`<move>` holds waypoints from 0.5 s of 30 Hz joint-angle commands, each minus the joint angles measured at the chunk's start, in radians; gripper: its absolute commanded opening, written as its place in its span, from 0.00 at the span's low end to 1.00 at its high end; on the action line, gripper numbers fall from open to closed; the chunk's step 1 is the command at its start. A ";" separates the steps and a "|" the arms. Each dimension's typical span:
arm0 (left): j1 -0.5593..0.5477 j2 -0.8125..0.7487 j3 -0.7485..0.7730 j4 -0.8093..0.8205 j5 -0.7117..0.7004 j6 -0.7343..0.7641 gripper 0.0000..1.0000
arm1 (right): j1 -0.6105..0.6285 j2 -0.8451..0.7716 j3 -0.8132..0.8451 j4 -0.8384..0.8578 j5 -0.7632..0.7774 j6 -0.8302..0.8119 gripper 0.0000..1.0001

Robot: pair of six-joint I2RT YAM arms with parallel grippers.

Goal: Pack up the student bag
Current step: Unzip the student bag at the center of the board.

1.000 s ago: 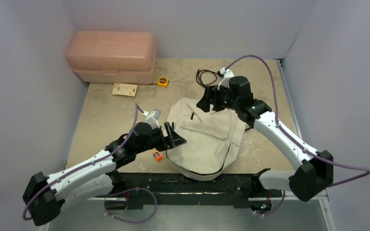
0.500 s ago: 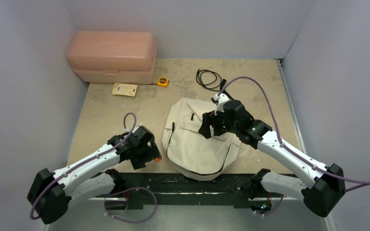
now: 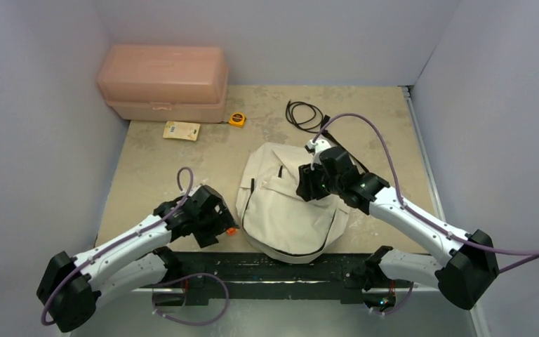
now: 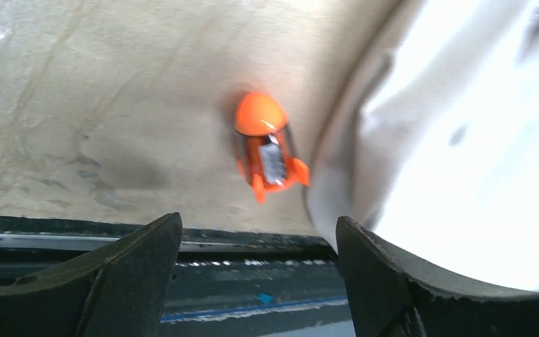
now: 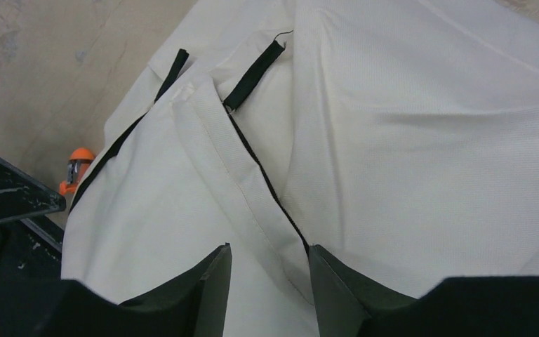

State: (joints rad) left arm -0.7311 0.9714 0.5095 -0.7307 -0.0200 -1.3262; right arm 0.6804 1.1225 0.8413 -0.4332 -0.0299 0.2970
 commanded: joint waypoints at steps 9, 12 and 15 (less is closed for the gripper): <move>0.003 -0.142 0.178 0.380 0.190 0.148 0.81 | 0.047 -0.036 -0.272 0.319 -0.146 0.227 0.38; -0.006 0.059 0.334 0.459 0.288 0.191 0.77 | 0.047 -0.001 -0.294 0.351 -0.113 0.245 0.37; -0.025 0.225 0.421 0.579 0.330 0.192 0.73 | 0.047 -0.012 -0.280 0.318 -0.049 0.240 0.37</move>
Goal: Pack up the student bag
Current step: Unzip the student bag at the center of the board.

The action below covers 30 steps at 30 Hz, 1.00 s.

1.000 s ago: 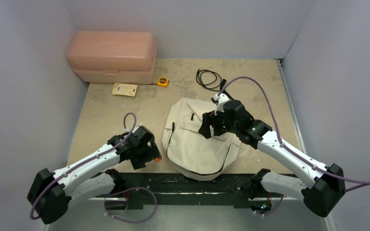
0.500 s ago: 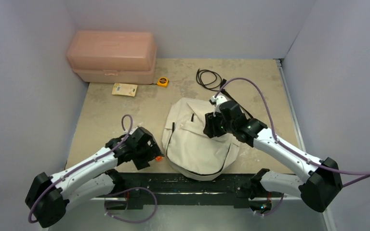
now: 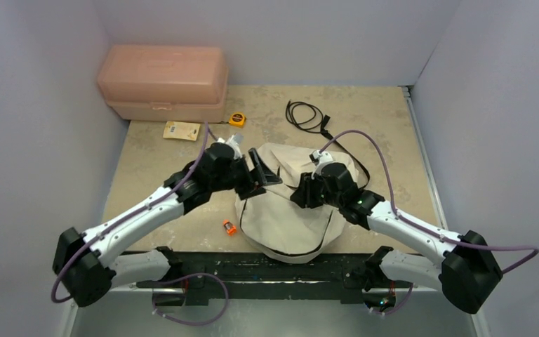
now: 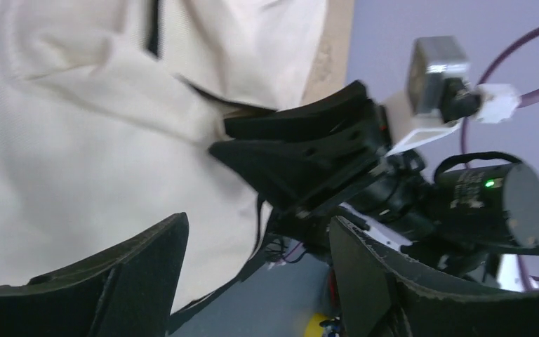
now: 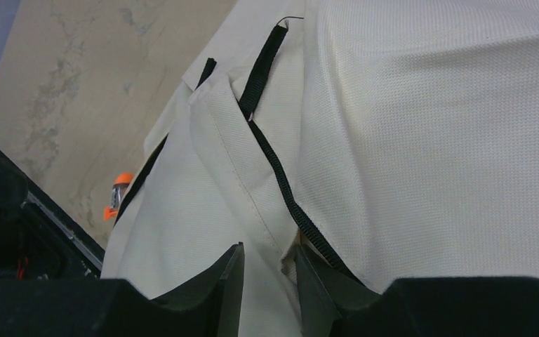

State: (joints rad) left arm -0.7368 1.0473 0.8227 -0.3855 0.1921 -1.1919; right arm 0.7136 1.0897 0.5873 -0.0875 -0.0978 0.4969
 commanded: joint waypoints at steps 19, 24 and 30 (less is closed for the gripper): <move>-0.016 0.537 0.174 0.229 -0.008 0.118 0.15 | 0.017 0.042 0.459 -0.589 0.282 -0.292 0.51; -0.016 0.536 0.152 0.240 0.001 0.114 0.15 | 0.123 0.131 0.464 -0.653 0.469 -0.422 0.51; -0.017 0.521 0.130 0.253 -0.002 0.106 0.15 | 0.235 0.232 0.467 -0.661 0.589 -0.451 0.50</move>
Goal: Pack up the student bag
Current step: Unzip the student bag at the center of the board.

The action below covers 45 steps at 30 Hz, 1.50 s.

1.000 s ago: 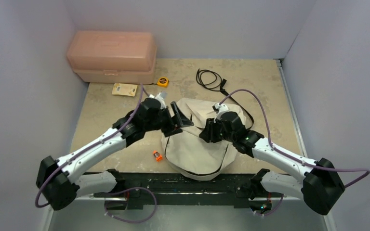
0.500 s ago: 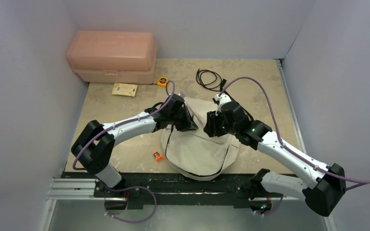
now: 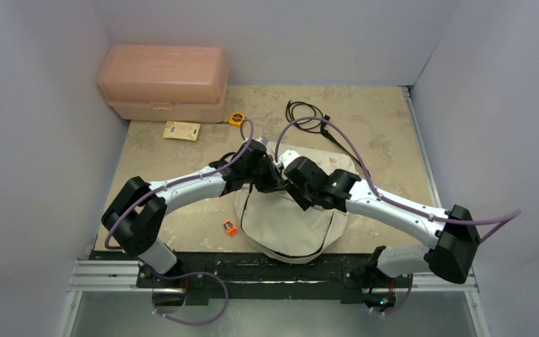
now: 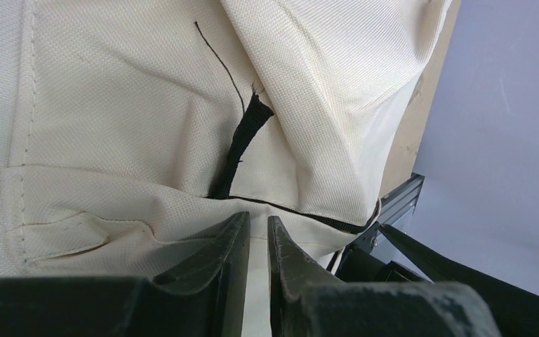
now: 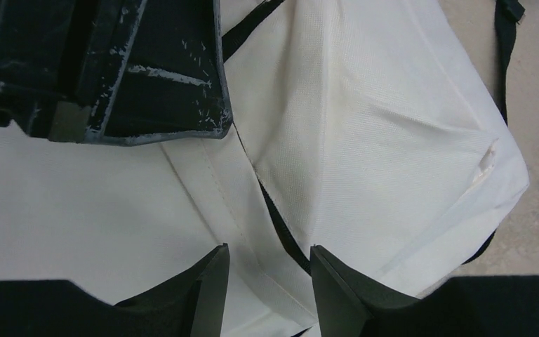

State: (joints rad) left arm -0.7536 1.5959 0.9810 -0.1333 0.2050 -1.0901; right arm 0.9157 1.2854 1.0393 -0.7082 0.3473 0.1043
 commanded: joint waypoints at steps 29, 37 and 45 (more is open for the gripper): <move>0.001 -0.097 -0.035 -0.040 -0.009 0.021 0.17 | 0.056 0.107 -0.047 0.230 0.446 -0.049 0.00; 0.001 -0.375 -0.097 -0.281 -0.108 0.103 0.54 | 0.055 -0.002 -0.080 0.290 0.335 0.020 0.00; 0.002 -0.656 -0.263 -0.664 -0.254 -0.024 0.69 | 0.055 -0.057 -0.074 0.299 0.269 0.092 0.00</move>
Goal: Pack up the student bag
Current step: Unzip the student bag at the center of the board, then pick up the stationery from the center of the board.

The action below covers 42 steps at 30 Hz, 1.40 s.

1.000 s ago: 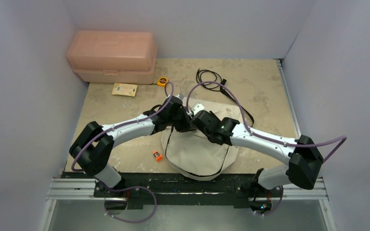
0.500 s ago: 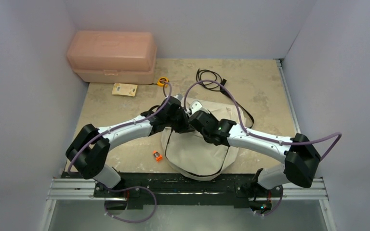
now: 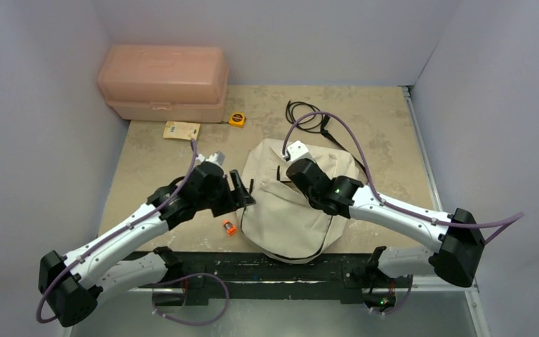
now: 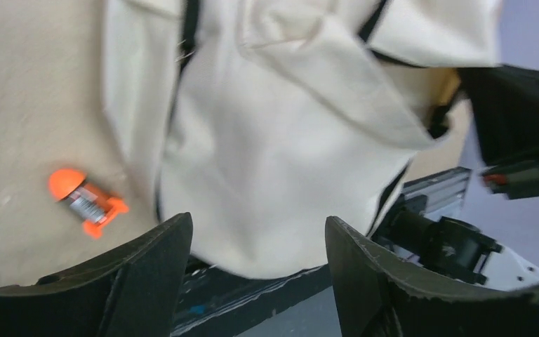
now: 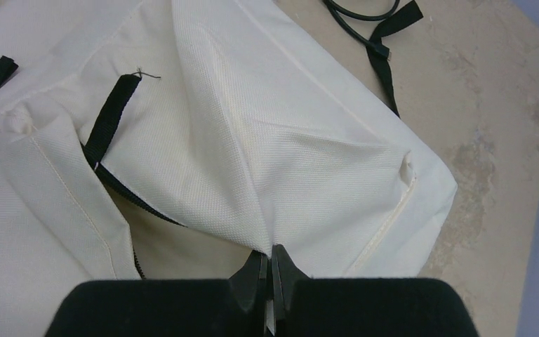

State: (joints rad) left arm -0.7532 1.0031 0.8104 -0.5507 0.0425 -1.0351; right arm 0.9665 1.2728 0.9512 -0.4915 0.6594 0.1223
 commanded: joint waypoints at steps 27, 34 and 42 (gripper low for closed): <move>0.002 0.238 -0.163 -0.130 -0.167 -0.233 0.54 | 0.005 -0.054 0.003 0.076 -0.094 0.073 0.00; 0.002 0.192 -0.128 -0.197 -0.207 -0.186 0.60 | 0.004 -0.049 0.007 0.077 -0.101 0.065 0.00; 0.062 0.059 -0.130 -0.286 -0.243 -0.176 0.84 | 0.005 -0.044 0.016 0.071 -0.109 0.054 0.00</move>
State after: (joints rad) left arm -0.7353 1.1294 0.6491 -0.7853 -0.1585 -1.2350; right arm 0.9615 1.2564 0.9466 -0.4847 0.6048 0.1635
